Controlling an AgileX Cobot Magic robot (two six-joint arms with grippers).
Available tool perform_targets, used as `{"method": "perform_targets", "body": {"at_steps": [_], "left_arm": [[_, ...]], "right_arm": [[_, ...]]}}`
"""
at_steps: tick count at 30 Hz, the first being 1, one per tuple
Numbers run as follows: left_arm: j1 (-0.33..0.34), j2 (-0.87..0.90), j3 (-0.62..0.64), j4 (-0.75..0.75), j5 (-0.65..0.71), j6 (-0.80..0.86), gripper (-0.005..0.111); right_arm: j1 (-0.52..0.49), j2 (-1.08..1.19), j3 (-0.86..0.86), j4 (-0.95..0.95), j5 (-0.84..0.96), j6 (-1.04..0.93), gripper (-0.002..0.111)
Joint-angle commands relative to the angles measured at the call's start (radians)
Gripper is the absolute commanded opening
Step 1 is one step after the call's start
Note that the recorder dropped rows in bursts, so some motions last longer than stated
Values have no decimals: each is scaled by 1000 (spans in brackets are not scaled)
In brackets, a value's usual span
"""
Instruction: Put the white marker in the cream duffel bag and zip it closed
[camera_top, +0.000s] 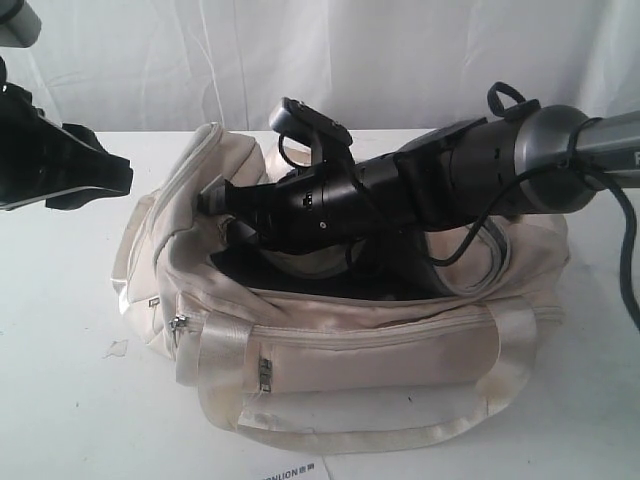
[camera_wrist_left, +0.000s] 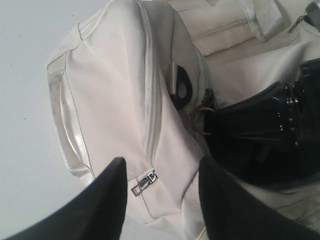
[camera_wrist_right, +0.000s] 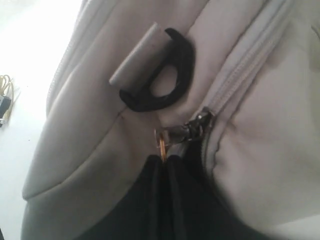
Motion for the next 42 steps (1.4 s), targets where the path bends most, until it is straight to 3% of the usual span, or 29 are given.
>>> {"method": "perform_targets", "body": {"at_steps": [1,9,17,20,25,26,29,37,42], "left_arm": [[4,-7,8,-8,14,-4,50],[4,5,8,4,1,-4,50],[4,152,8,6,-172,-2,50],[4,214,8,17,-275,-2,63],[4,294,8,22,-362,-1,64],[4,303,8,22,-368,-1,63],[4,345,8,22,-373,-1,40],[4,354,8,22,-460,-1,1],[4,354,8,22,-466,-1,0]], "right_arm": [[-7,2,3,20,21,-14,0],[-7,-55,3,10,83,-16,0],[-7,-61,3,-3,129,-22,0],[-7,-61,3,-5,153,-22,0],[-7,-61,3,-7,170,-26,0],[-7,-61,3,-9,170,-26,0],[-7,-61,3,-11,175,-26,0],[-7,-74,3,-33,233,-19,0],[-7,-100,3,-36,282,-19,0]]}}
